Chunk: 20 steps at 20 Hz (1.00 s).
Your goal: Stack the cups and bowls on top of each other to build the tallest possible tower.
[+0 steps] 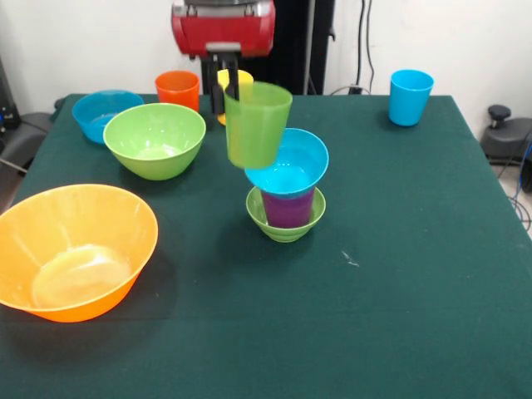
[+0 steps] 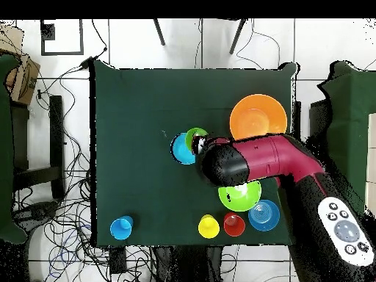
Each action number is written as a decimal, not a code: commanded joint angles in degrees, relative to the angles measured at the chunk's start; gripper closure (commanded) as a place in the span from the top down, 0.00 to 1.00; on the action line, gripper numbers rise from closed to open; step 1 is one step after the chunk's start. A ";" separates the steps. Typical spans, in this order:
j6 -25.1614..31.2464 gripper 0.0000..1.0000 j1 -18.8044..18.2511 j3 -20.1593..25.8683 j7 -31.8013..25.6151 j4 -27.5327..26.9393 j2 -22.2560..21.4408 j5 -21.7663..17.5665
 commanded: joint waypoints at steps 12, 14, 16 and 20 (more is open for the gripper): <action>4.40 0.00 -0.21 2.89 -8.55 7.74 -3.34 0.91; 3.30 0.00 0.72 2.19 -6.98 8.18 -2.62 0.21; 1.79 0.00 2.06 1.08 -5.19 8.26 -2.17 -1.39; -2.11 0.00 3.75 -1.08 -1.91 8.94 -2.16 -5.00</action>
